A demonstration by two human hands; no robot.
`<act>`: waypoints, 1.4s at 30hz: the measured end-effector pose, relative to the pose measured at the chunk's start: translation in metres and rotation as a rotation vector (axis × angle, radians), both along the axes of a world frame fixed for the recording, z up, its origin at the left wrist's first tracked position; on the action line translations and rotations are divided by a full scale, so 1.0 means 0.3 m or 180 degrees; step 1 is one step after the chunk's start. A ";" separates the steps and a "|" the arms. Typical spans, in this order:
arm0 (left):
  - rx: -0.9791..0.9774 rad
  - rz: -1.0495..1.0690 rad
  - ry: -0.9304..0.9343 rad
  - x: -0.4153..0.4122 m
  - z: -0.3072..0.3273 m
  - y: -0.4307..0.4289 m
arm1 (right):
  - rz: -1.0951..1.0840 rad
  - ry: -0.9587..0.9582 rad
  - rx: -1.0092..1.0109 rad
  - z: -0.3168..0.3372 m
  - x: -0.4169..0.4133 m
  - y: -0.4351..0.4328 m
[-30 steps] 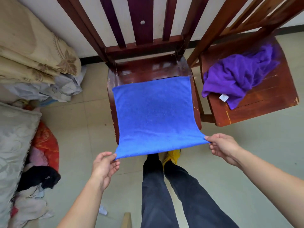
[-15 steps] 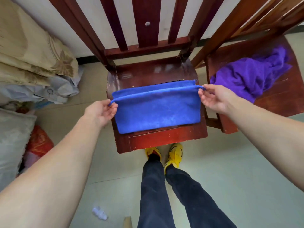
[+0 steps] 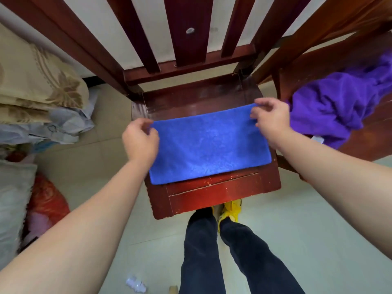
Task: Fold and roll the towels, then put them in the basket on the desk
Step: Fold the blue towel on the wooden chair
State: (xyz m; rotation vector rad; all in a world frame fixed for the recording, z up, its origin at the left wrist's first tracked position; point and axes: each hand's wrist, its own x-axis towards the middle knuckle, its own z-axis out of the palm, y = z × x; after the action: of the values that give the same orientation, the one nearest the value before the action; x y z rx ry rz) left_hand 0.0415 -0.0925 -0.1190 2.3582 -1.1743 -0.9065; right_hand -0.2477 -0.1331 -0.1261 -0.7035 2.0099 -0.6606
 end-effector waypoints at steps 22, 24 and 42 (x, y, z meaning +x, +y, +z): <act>0.1335 0.0476 0.0980 -0.072 -0.081 0.357 | 0.0029 -0.0984 0.1562 0.002 0.040 0.360; 0.1377 0.0693 0.1055 -0.016 -0.093 0.399 | -0.0314 -0.0726 0.1529 -0.005 -0.092 0.368; 0.1068 -0.3548 -0.1687 -0.034 -0.082 0.093 | 0.0524 0.0130 0.1218 -0.045 -0.077 0.097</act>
State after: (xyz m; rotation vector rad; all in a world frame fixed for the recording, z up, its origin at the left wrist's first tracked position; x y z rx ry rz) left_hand 0.0313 -0.0647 -0.1434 2.1213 -2.8802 -0.7884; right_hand -0.2709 -0.1039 -0.1396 -0.6438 2.0113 -0.1573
